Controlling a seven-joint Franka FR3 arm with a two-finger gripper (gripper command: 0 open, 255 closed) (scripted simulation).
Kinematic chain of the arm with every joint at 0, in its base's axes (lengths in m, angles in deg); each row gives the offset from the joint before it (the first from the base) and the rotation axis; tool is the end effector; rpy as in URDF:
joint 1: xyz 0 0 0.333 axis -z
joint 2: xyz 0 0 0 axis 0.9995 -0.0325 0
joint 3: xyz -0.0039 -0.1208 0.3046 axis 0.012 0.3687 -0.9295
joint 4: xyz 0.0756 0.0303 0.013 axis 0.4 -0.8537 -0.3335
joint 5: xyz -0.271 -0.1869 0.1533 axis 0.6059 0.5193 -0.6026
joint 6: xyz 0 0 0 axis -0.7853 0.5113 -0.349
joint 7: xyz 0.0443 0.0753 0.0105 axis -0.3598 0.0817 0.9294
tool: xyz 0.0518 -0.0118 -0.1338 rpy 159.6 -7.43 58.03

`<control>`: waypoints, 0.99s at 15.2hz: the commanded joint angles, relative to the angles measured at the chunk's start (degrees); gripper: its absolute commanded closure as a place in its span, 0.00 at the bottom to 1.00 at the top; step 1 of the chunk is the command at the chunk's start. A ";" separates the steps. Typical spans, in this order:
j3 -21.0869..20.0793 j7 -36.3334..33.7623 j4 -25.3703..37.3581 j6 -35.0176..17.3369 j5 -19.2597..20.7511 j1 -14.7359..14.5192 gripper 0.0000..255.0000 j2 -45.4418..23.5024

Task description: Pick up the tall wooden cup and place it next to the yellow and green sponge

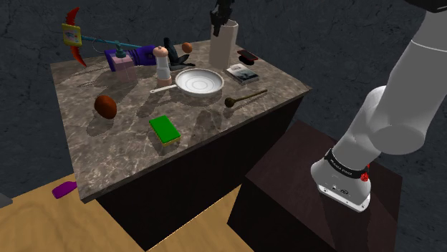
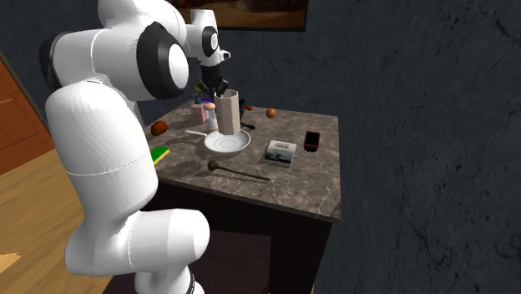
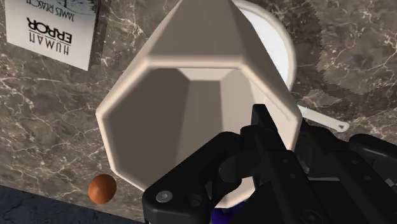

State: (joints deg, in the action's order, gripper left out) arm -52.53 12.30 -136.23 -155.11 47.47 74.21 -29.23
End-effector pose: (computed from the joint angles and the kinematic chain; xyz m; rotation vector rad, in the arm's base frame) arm 0.5971 0.0302 0.5205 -3.1022 -0.3197 -0.2608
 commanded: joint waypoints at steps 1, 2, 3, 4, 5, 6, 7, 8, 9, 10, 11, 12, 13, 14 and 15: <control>-0.93 -2.37 0.67 -0.53 0.31 -1.27 1.00 -1.04; -1.38 -3.50 1.27 -0.77 0.41 -1.89 1.00 -1.86; -1.83 -4.61 1.94 -0.97 0.52 -2.51 1.00 -2.73; -2.26 -5.72 2.70 -1.15 0.63 -3.13 1.00 -3.65; -2.68 -6.81 3.53 -1.29 0.74 -3.74 1.00 -4.62; -3.08 -7.90 4.45 -1.40 0.85 -4.36 1.00 -5.64; -3.46 -8.96 5.45 -1.47 0.96 -4.97 1.00 -6.71; -3.82 -10.01 6.55 -1.50 1.07 -5.60 1.00 -7.83; -4.16 -11.05 7.73 -1.48 1.18 -6.21 1.00 -9.00; -4.49 -12.08 9.01 -1.43 1.29 -6.83 1.00 -10.22; -4.81 -13.09 10.38 -1.32 1.41 -7.44 1.00 -11.50; -5.11 -14.08 11.87 -1.17 1.52 -8.05 1.00 -12.84; -5.39 -15.06 13.46 -0.96 1.64 -8.66 1.00 -14.24; -5.66 -16.02 15.17 -0.69 1.75 -9.26 1.00 -15.70; -5.92 -16.96 17.02 -0.36 1.86 -9.85 1.00 -17.23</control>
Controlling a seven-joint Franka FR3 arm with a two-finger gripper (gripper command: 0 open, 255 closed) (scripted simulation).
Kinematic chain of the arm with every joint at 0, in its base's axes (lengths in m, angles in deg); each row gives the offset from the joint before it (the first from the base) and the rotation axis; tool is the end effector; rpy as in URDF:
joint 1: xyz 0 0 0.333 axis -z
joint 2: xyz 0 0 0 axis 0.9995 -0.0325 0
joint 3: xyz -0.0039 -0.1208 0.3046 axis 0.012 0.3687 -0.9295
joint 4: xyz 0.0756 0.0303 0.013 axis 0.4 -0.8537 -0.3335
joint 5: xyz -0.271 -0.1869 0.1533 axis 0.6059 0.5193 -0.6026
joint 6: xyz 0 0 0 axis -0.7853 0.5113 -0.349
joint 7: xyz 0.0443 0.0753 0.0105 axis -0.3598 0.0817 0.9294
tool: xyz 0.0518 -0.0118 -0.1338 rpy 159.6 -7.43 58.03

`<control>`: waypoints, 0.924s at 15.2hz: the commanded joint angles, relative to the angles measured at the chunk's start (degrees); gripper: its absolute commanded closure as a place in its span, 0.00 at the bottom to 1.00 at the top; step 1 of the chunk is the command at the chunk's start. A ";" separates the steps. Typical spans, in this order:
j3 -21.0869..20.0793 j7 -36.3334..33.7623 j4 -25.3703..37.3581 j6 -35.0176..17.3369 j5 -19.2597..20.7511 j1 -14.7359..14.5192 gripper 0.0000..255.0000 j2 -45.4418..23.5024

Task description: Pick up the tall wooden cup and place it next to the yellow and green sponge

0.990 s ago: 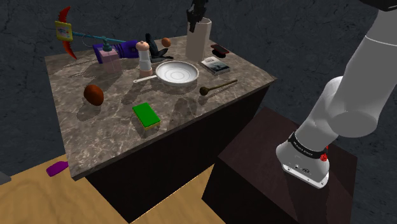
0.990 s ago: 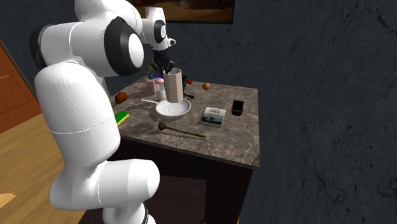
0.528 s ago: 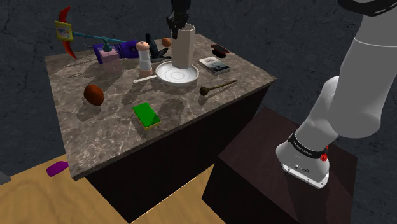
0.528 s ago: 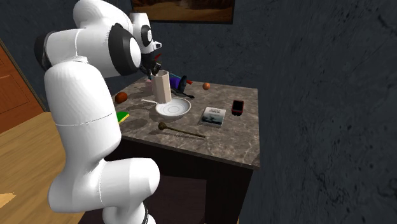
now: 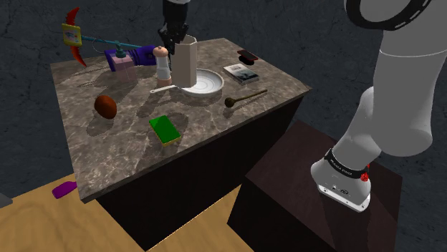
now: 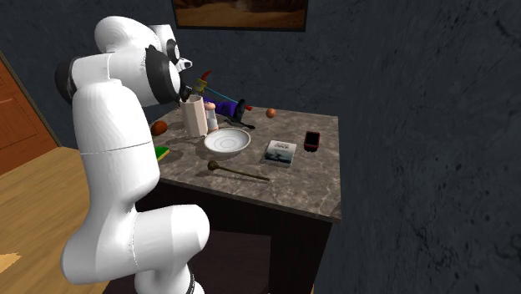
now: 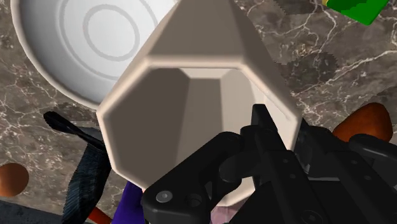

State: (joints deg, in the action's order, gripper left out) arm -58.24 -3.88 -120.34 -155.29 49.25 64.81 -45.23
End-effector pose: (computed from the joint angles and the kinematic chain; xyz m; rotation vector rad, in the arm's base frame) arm 0.6460 0.2117 0.4729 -3.1028 -0.3194 -0.2610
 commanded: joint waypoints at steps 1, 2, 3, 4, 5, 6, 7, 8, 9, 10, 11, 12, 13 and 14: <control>-0.36 -1.41 2.46 0.08 0.15 -0.87 1.00 -2.31; -0.36 -1.42 1.73 -0.67 0.14 -0.89 1.00 -2.34; -0.37 -1.42 1.03 -1.42 0.14 -0.91 1.00 -2.38; -0.37 -1.43 0.34 -2.16 0.13 -0.92 1.00 -2.44; -0.38 -1.43 -0.32 -2.90 0.13 -0.93 1.00 -2.51; -0.39 -1.43 -0.96 -3.62 0.12 -0.94 1.00 -2.59; -0.40 -1.43 -1.58 -4.34 0.11 -0.95 1.00 -2.69; -0.40 -1.44 -2.18 -5.05 0.09 -0.96 1.00 -2.81; -0.41 -1.44 -2.76 -5.76 0.08 -0.96 1.00 -2.93; -0.42 -1.44 -3.32 -6.46 0.07 -0.97 1.00 -3.07; -0.43 -1.44 -3.87 -7.15 0.05 -0.97 1.00 -3.22; -0.45 -1.44 -4.39 -7.84 0.03 -0.98 1.00 -3.38; -0.46 -1.44 -4.90 -8.52 0.02 -0.98 1.00 -3.56; -0.47 -1.44 -5.39 -9.20 0.00 -0.98 1.00 -3.75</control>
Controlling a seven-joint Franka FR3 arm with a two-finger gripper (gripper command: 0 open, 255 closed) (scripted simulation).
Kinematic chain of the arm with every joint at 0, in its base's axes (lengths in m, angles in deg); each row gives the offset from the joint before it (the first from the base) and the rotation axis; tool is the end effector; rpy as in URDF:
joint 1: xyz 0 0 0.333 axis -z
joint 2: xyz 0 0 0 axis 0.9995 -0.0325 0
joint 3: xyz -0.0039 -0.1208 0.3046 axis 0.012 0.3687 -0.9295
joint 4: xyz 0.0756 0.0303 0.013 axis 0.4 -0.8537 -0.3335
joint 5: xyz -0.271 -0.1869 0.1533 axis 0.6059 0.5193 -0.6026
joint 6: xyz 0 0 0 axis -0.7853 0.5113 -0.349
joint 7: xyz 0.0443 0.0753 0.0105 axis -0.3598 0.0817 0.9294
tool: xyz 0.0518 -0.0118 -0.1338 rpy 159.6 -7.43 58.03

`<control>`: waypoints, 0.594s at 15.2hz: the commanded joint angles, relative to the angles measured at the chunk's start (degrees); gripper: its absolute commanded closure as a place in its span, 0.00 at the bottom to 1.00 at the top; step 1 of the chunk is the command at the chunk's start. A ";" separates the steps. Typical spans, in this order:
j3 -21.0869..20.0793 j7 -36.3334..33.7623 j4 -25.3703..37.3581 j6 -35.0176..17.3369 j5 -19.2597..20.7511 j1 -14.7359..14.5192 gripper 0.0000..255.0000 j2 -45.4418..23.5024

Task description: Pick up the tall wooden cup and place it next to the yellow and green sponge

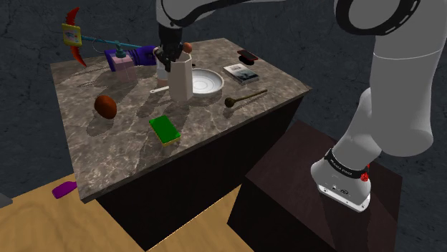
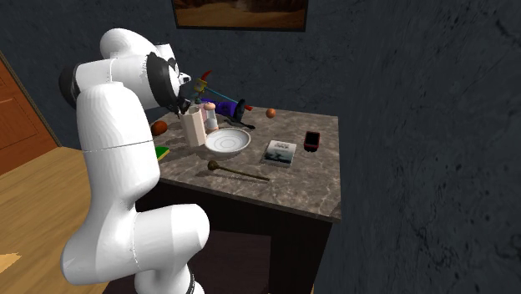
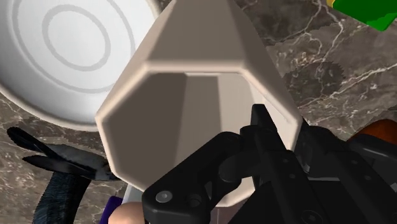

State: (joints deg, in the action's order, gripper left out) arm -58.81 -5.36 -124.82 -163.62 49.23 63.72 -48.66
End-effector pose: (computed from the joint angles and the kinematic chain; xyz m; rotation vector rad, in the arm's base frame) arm 0.6526 0.2328 0.4109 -3.0977 -0.3218 -0.2719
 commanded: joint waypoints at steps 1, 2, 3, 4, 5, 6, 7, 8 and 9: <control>0.08 0.05 -1.38 -1.53 0.00 0.12 1.00 -0.52; 0.05 0.05 -2.16 -2.68 -0.04 0.13 1.00 -0.89; 0.04 0.05 -2.16 -2.68 -0.03 0.13 1.00 -0.89; 0.03 0.05 -2.16 -2.68 -0.03 0.14 1.00 -0.89; 0.02 0.05 -2.16 -2.68 -0.03 0.15 1.00 -0.89; 0.01 0.04 -2.15 -2.67 -0.02 0.15 1.00 -0.89; 0.01 0.04 -2.15 -2.67 -0.02 0.16 1.00 -0.89; 0.00 0.04 -2.15 -2.67 -0.02 0.17 1.00 -0.89; -0.01 0.04 -2.15 -2.68 -0.01 0.17 1.00 -0.89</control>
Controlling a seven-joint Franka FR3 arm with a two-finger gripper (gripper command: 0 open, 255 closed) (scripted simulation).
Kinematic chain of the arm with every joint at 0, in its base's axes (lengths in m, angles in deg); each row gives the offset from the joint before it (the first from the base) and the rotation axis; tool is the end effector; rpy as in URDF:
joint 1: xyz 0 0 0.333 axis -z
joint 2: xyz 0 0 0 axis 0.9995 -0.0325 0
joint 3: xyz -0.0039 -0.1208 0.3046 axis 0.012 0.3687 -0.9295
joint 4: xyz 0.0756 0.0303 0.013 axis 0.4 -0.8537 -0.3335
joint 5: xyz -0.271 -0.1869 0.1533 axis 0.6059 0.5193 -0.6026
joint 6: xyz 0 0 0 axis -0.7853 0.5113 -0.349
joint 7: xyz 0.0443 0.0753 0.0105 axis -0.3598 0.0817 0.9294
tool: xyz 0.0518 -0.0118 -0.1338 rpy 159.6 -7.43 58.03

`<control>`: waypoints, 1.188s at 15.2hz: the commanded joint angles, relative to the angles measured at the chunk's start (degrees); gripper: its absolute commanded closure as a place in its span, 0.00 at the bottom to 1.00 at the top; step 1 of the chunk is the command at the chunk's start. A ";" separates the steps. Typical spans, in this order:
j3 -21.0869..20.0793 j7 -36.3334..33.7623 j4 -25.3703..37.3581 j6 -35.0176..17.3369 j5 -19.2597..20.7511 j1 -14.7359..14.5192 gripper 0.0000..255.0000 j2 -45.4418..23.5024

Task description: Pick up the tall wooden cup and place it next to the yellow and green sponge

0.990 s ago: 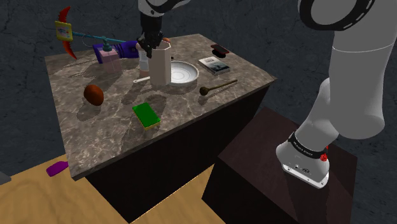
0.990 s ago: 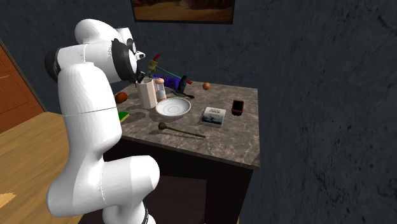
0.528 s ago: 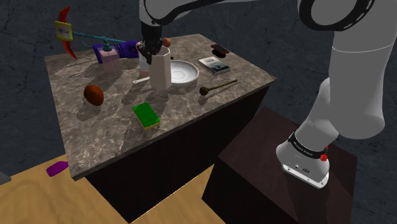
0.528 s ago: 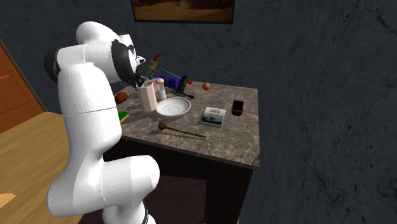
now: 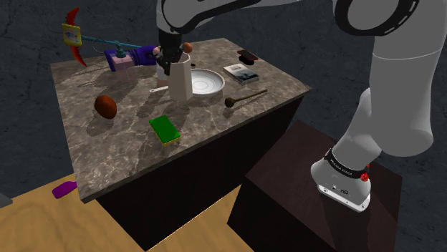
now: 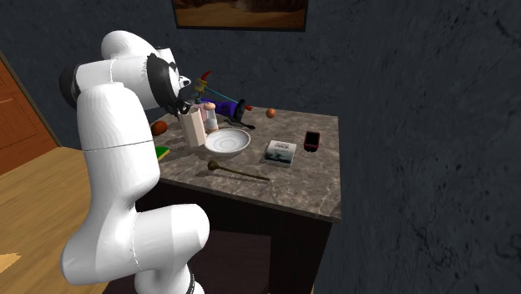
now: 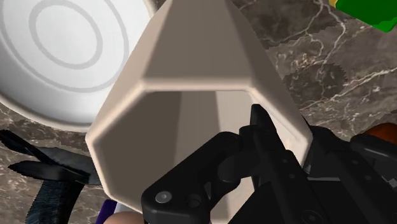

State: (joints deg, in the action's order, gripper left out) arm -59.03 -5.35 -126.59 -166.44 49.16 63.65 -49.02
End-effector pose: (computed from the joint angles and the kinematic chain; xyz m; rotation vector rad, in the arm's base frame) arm 0.6527 0.2356 0.3975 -3.0907 -0.3269 -0.2889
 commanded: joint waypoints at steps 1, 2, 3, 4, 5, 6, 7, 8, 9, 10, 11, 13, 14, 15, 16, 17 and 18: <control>0.21 0.03 -0.38 0.14 0.06 0.25 1.00 -0.52; 0.18 -0.11 0.13 0.33 0.09 0.16 0.00 -0.84; 0.20 -0.04 -0.37 -0.01 0.08 0.20 0.00 -0.69; 0.20 -0.04 -0.75 -0.11 0.10 0.19 0.00 -0.41; 0.21 0.00 -1.00 -0.31 0.09 0.21 0.00 -0.36; 0.21 -0.02 -0.97 -0.30 0.10 0.19 0.00 -0.37; 0.21 0.03 -0.39 0.14 0.07 0.25 0.00 -0.52; 0.25 -0.03 0.05 1.53 0.16 0.18 0.00 0.44; 0.29 -0.08 0.57 2.96 0.26 0.12 0.00 1.34; 0.33 -0.13 1.20 4.42 0.35 0.06 0.00 2.18; 0.35 -0.17 1.76 5.60 0.41 0.01 0.00 2.80; 0.35 -0.17 1.75 5.60 0.41 0.02 0.00 2.81; 0.35 -0.17 1.76 5.60 0.41 0.02 0.00 2.81; 0.35 -0.17 1.76 5.60 0.41 0.02 0.00 2.80; 0.35 -0.17 1.76 5.60 0.41 0.02 0.00 2.80; 0.35 -0.17 1.76 5.60 0.41 0.02 0.00 2.80; 0.35 -0.17 1.76 5.60 0.41 0.02 0.00 2.80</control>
State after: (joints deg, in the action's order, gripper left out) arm -58.69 -5.53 -124.81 -160.85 49.57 63.65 -46.22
